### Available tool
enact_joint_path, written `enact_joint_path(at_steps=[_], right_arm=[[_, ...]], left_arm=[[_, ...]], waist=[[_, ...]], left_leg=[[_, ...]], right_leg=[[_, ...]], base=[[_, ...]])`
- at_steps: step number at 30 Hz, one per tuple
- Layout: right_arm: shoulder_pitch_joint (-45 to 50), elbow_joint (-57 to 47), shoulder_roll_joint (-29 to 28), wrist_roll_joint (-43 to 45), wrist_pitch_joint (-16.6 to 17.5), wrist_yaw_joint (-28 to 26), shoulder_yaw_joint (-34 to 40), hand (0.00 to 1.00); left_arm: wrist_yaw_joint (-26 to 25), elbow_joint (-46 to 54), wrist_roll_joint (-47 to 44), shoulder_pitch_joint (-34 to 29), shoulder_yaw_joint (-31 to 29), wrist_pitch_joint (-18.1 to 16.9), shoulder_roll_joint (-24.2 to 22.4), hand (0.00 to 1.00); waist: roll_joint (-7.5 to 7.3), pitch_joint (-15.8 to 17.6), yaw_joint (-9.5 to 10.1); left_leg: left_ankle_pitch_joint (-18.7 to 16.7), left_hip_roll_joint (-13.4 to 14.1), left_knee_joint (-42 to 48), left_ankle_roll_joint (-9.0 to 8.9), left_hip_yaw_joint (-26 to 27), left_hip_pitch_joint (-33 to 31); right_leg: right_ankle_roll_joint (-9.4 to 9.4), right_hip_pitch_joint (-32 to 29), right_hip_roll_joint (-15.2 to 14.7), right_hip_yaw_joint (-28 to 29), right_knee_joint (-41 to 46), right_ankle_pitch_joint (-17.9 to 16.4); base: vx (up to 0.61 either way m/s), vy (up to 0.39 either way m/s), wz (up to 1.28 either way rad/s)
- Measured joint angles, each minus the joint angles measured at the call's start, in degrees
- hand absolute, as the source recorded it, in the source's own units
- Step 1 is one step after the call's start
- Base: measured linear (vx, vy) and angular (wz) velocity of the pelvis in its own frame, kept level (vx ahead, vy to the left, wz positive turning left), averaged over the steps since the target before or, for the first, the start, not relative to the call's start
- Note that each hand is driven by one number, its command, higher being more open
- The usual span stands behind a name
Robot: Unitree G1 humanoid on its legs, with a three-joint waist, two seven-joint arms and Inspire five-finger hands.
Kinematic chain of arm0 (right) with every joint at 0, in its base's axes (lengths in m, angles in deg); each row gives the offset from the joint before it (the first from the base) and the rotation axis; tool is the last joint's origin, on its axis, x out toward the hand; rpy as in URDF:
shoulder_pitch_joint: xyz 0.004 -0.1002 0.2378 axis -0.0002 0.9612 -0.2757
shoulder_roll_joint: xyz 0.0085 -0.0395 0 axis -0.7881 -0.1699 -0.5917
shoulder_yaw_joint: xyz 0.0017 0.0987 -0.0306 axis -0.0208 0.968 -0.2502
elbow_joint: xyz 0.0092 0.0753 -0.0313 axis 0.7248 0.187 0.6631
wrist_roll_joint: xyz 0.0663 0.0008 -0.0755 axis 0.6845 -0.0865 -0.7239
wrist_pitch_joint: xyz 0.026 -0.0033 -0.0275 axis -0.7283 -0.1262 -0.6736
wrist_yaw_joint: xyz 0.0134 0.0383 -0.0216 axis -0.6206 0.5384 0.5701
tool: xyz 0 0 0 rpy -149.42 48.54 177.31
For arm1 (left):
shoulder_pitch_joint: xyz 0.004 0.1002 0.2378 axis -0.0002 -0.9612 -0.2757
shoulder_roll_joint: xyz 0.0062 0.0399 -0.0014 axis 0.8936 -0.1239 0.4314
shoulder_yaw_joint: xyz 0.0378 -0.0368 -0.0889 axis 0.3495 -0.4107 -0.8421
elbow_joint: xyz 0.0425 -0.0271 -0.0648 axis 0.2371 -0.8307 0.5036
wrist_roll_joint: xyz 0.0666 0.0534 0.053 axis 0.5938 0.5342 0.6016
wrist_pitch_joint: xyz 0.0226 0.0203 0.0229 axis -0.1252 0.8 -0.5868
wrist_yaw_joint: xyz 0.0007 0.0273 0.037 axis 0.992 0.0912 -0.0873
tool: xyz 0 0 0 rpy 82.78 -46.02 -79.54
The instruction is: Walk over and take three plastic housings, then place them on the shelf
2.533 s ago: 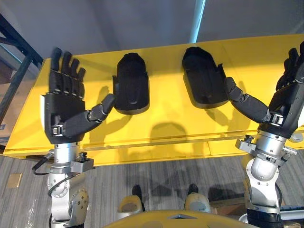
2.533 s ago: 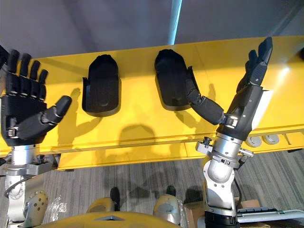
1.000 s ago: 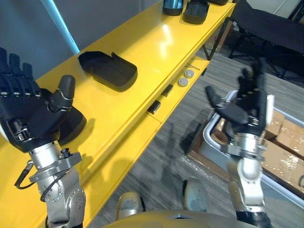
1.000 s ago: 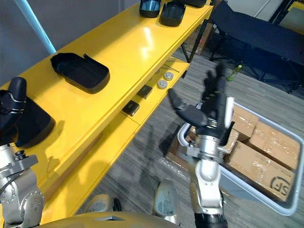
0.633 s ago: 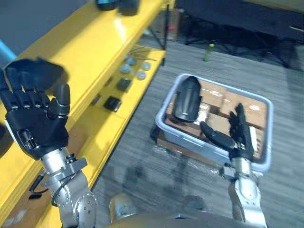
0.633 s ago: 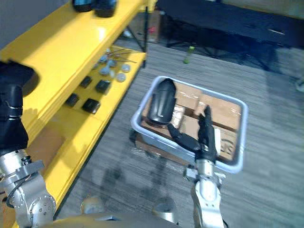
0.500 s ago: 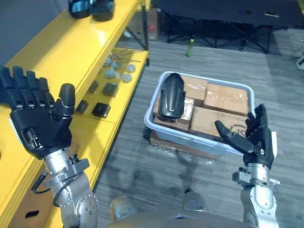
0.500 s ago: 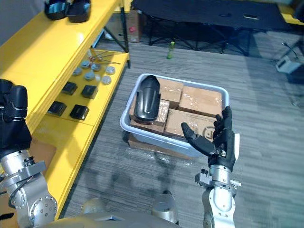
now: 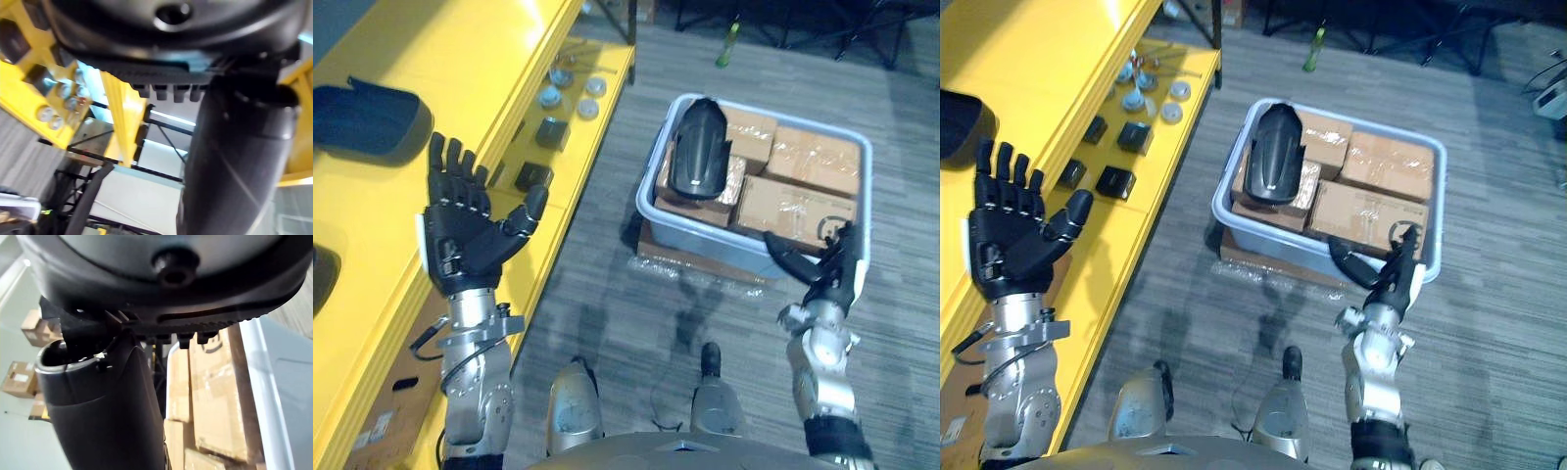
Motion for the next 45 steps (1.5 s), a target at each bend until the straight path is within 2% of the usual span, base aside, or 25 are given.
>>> enact_joint_path(at_steps=[2,4,6,9,11,13,15,16,17,21,23,26,27,30,31,35,38,41,45], right_arm=[[-4.21,1.79,3.11,0.05,-0.3,0.92,0.14,1.0],[-11.51,5.61,7.45,0.61,-0.57,1.14,0.16,1.0],[-18.54,10.9,12.02,2.78,-1.58,-0.33,-0.53,1.0],[-24.41,16.85,16.32,2.76,-2.51,-2.48,-2.89,1.0],[-29.51,21.85,19.34,2.64,-2.71,-4.71,-6.78,1.0],[-33.18,24.97,21.09,2.66,-3.02,-5.86,-9.67,1.0],[-37.49,28.12,22.72,2.63,-3.72,-6.6,-12.12,1.0],[-42.09,31.56,23.93,2.52,-4.53,-7.34,-14.4,1.0],[-43.3,32.39,24.29,2.51,-4.77,-7.41,-15.02,1.0],[-48.56,36.95,25.25,1.9,-7.09,-7.72,-18.56,1.0],[-51.54,39.54,26.23,1.5,-8.82,-7.57,-18.83,1.0],[-54.94,42.24,28.55,1.47,-10.56,-7.31,-21.52,1.0],[-56.12,44.07,29.9,1.47,-12.43,-7.09,-22.91,1.0],[-57.53,47.38,30.44,1.52,-15.4,-5.3,-23.24,1.0],[-57.92,47.78,30.44,1.51,-15.62,-4.94,-23.26,0.0],[-61.25,51.39,30.76,1.43,-18.42,-3.04,-23.28,0.0],[-61.92,52.22,31.57,-1.33,-21.09,-3.46,-23.28,0.0],[-62.84,53.81,33.27,-5.22,-22.16,-4.86,-23.28,0.0],[-64.5,55.5,35.37,-5.23,-24.68,-4.72,-23.09,0.0]], left_arm=[[-0.24,-1.5,0.88,-0.15,1.84,0.62,-0.14,1.0],[-1.33,-3.67,5.54,-0.19,4.55,1.86,0.14,1.0],[-2.65,-8.74,11.45,1.4,7.08,2.65,0.98,1.0],[-3.8,-14.01,12.33,3.91,9.18,3.65,1.98,1.0],[-5.06,-17.66,16.02,5.62,9.88,3.78,2.39,1.0],[-4.61,-18.32,17.68,6.57,10.84,3.8,2.75,1.0],[-4.2,-19.17,18.66,8.09,12.81,3.87,2.83,1.0],[-3.12,-19.23,18.66,9.37,14.68,3.96,2.91,1.0],[-2.78,-19.33,18.66,9.91,15.37,4.06,2.92,1.0],[-2.33,-19.69,18.67,11.36,19.07,5.04,2.98,1.0],[-2.23,-21.95,18.75,12.72,21.52,5.49,2.95,1.0],[-2.0,-22.29,18.68,12.84,22.79,6.56,2.9,1.0],[-1.99,-22.3,18.64,12.81,23.68,6.73,2.9,1.0],[-2.15,-22.84,18.51,12.71,24.9,6.94,2.86,1.0],[-2.31,-23.31,18.5,12.83,25.22,6.94,2.86,1.0],[-2.48,-24.57,18.23,12.3,26.85,7.61,2.71,1.0],[-2.51,-24.56,17.46,12.28,26.94,7.59,2.7,1.0],[-2.49,-24.56,15.87,12.12,26.78,7.59,2.68,1.0],[-2.55,-24.56,15.83,11.63,26.78,7.59,2.67,1.0]], waist=[[0.83,0.8,-0.05],[1.31,2.59,0.15],[1.51,3.05,0.86],[2.13,3.87,1.72],[2.95,4.95,2.76],[3.9,5.52,3.44],[5.52,6.44,4.31],[6.9,7.1,5.14],[7.33,7.29,5.28],[8.18,7.68,6.51],[9.37,8.2,6.74],[9.87,8.38,7.11],[9.94,8.34,7.99],[9.98,8.32,8.7],[10.02,8.29,8.79],[10.22,8.15,8.89],[10.26,8.14,9.31],[10.32,8.09,9.26],[11.02,7.6,9.29]], left_leg=[[0.23,0.0,0.27,-0.07,-0.57,-1.3],[0.61,-0.03,0.3,-0.05,-1.47,-2.6],[1.14,-0.06,0.31,-0.19,-2.61,-4.54],[1.34,-0.23,0.4,-0.1,-3.23,-5.32],[1.7,-0.39,0.57,0.02,-3.81,-6.28],[1.87,-0.51,0.98,0.02,-4.64,-7.52],[2.12,-1.04,1.04,0.06,-5.66,-8.07],[2.41,-1.42,1.07,0.24,-6.05,-8.79],[2.62,-1.58,1.05,0.33,-6.3,-9.17],[3.48,-2.25,0.15,0.34,-6.83,-9.93],[3.77,-2.41,0.18,0.4,-7.24,-10.3],[4.36,-2.96,0.13,0.61,-7.31,-11.27],[4.51,-3.02,0.15,0.58,-7.23,-11.46],[4.81,-3.11,0.16,0.56,-7.47,-11.47],[4.87,-3.17,0.16,0.56,-7.46,-11.47],[5.77,-4.02,-0.53,0.76,-7.73,-11.47],[5.99,-4.15,-0.65,0.71,-7.93,-11.47],[6.28,-4.54,-0.65,0.78,-7.99,-11.46],[6.32,-4.74,-0.59,0.79,-8.47,-11.41]], right_leg=[[-0.16,-0.97,0.21,-0.12,-0.02,0.44],[-0.41,-2.09,0.57,-0.14,-0.03,0.9],[-0.68,-3.48,0.94,-0.64,-0.36,1.57],[-0.69,-3.66,0.95,-1.16,-0.58,1.85],[-0.85,-4.32,0.92,-1.78,-0.52,2.3],[-0.84,-5.07,0.92,-2.39,-0.25,2.34],[-0.84,-5.64,0.71,-2.97,0.54,2.34],[-0.85,-6.41,0.41,-3.53,1.24,2.34],[-0.85,-6.73,0.29,-3.81,1.56,2.34],[-0.85,-8.2,-0.3,-4.33,2.47,2.33],[-0.93,-8.82,-0.5,-5.07,3.67,2.27],[-1.3,-10.4,-1.13,-5.6,5.08,1.99],[-1.37,-11.02,-1.25,-5.6,5.71,1.94],[-1.64,-11.21,-1.41,-5.82,6.6,1.67],[-1.62,-11.21,-1.49,-5.92,6.6,1.65],[-1.43,-11.22,-2.48,-7.04,7.04,1.41],[-1.43,-11.23,-2.62,-7.2,7.44,1.38],[-1.32,-11.23,-2.98,-7.3,7.58,1.31],[-1.39,-11.13,-3.14,-7.63,8.38,1.14]], base=[[-0.09,-0.01,0.04],[-0.08,-0.022,0.02],[-0.03,-0.023,0.07],[0.0,-0.007,0.1],[0.0,0.006,0.11],[0.0,0.002,0.14],[-0.02,0.011,0.15],[-0.03,0.017,0.14],[-0.03,0.017,0.13],[-0.03,0.003,0.05],[-0.04,0.006,0.07],[-0.06,0.003,0.03],[-0.07,0.003,0.01],[-0.07,-0.002,0.03],[-0.06,0.002,0.01],[-0.05,0.004,0.08],[-0.03,0.012,0.07],[0.0,0.018,0.03],[0.01,0.024,0.07]])
